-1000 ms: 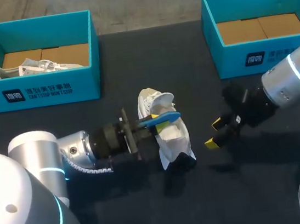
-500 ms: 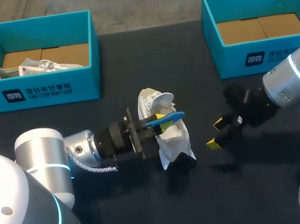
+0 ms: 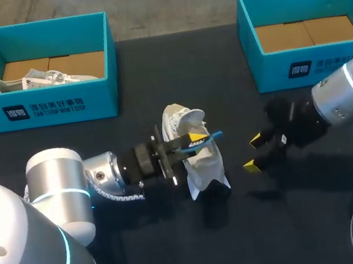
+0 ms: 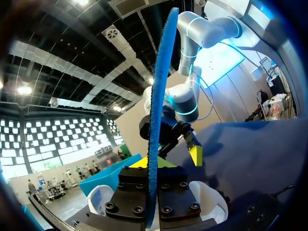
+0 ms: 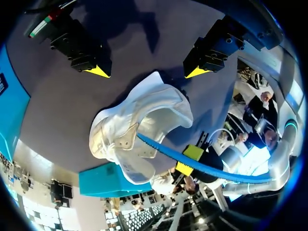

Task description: Take the shoe out of the shoebox, open the shoe tongue, remove and reinsert the insole, then place the shoe into the shoebox

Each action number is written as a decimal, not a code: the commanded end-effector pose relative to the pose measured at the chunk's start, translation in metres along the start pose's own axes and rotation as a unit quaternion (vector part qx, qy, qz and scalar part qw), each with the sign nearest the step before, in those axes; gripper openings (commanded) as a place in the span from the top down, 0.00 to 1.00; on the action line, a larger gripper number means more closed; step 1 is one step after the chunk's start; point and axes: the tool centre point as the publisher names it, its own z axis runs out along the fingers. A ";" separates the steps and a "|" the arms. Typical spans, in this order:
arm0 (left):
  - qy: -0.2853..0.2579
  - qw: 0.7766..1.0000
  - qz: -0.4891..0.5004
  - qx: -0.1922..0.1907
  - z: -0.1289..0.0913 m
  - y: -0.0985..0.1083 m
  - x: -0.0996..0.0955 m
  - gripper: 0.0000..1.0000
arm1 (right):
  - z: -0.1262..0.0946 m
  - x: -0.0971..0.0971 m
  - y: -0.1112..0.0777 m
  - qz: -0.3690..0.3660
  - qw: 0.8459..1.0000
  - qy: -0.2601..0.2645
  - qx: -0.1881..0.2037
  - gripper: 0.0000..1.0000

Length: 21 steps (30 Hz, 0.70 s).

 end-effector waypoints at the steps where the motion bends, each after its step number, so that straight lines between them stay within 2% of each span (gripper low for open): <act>1: -0.004 1.000 0.006 0.000 0.004 0.006 0.002 1.00 | 0.005 -0.002 0.007 0.003 1.000 -0.002 0.005 0.00; 11: -0.004 1.000 0.010 -0.008 0.005 0.015 0.009 1.00 | 0.007 -0.006 0.018 -0.008 1.000 -0.005 0.003 0.00; 21: -0.010 1.000 0.007 -0.014 0.000 0.008 0.010 1.00 | 0.009 -0.007 0.018 -0.008 1.000 -0.005 0.004 0.00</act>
